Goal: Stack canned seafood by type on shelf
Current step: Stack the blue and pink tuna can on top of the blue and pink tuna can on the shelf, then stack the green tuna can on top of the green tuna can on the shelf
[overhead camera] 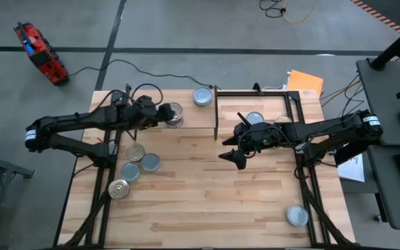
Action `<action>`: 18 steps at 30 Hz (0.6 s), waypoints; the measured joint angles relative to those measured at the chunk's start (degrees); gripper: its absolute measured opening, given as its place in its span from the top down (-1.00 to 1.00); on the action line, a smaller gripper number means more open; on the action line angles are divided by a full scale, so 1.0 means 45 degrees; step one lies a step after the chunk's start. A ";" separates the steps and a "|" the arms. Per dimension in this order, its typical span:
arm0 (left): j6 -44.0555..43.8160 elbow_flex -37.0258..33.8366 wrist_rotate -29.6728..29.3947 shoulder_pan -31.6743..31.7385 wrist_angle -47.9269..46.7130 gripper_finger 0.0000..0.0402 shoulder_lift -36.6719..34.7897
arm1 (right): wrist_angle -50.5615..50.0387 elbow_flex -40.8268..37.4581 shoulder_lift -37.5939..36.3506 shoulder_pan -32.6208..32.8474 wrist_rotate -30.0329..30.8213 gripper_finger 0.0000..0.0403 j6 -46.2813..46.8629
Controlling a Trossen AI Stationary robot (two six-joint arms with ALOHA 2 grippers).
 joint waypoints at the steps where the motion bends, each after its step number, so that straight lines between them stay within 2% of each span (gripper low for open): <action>1: 0.0000 0.0071 -0.0004 0.0000 -0.0083 -0.57 -0.0067 | -0.0008 0.0000 0.0000 0.0002 -0.0034 -0.70 0.0003; 11: 0.0406 0.1890 -0.0157 -0.0047 -0.3619 -0.57 -0.0507 | -0.0093 0.0000 0.0000 0.0000 -0.0059 -0.69 0.0005; 18: 0.2790 0.3034 -0.0060 -0.1216 -0.2311 -0.57 -0.0453 | -0.0525 0.0005 0.0000 0.0003 -0.0073 -0.57 0.0109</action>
